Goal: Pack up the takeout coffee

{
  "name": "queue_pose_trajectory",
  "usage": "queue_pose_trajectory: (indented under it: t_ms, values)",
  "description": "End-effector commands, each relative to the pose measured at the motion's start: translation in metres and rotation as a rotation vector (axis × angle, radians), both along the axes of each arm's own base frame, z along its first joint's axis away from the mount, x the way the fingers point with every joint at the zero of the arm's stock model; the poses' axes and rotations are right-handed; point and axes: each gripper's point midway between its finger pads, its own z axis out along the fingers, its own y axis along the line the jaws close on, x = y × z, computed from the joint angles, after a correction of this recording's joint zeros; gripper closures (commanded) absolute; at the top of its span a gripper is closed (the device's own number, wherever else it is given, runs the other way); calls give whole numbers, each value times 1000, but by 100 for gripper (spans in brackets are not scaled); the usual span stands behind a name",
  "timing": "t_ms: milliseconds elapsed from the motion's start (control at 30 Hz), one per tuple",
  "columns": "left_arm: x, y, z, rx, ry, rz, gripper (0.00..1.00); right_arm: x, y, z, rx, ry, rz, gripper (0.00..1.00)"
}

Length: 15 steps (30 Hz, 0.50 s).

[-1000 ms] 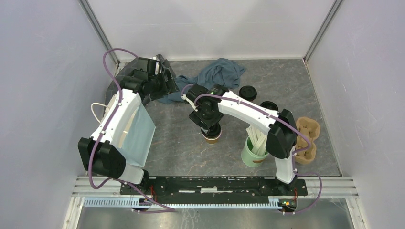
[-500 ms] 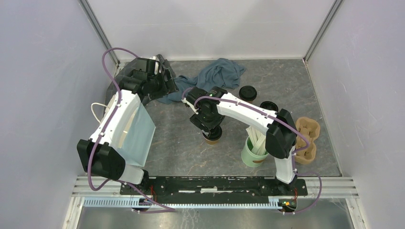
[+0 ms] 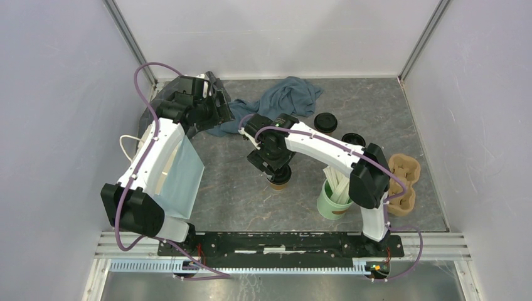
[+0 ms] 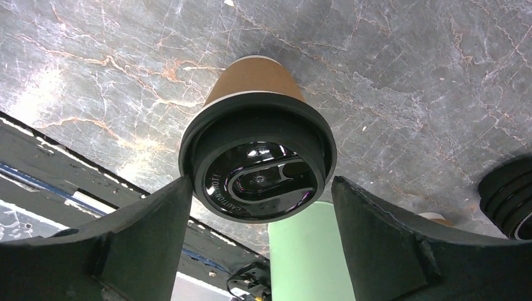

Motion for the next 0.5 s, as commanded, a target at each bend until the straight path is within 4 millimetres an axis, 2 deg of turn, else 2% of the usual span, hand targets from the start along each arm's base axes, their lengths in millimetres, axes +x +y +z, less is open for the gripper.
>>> queue_pose_trajectory:
  t_ms: [0,133,267,367,467]
  values:
    - [0,2,20,13,-64,-28,11,5,6,29,81,-79,3,11]
    - [-1,-6,26,-28,-72,-49,11,7,4,49,144,-124,-6,10]
    - [-6,-19,32,-104,-67,-90,13,6,-13,65,205,-156,-45,10]
    - [-17,-39,32,-205,-18,-165,19,3,-31,64,300,-147,-95,12]
    - [-38,-69,29,-347,70,-287,25,5,-47,62,458,-98,-166,17]
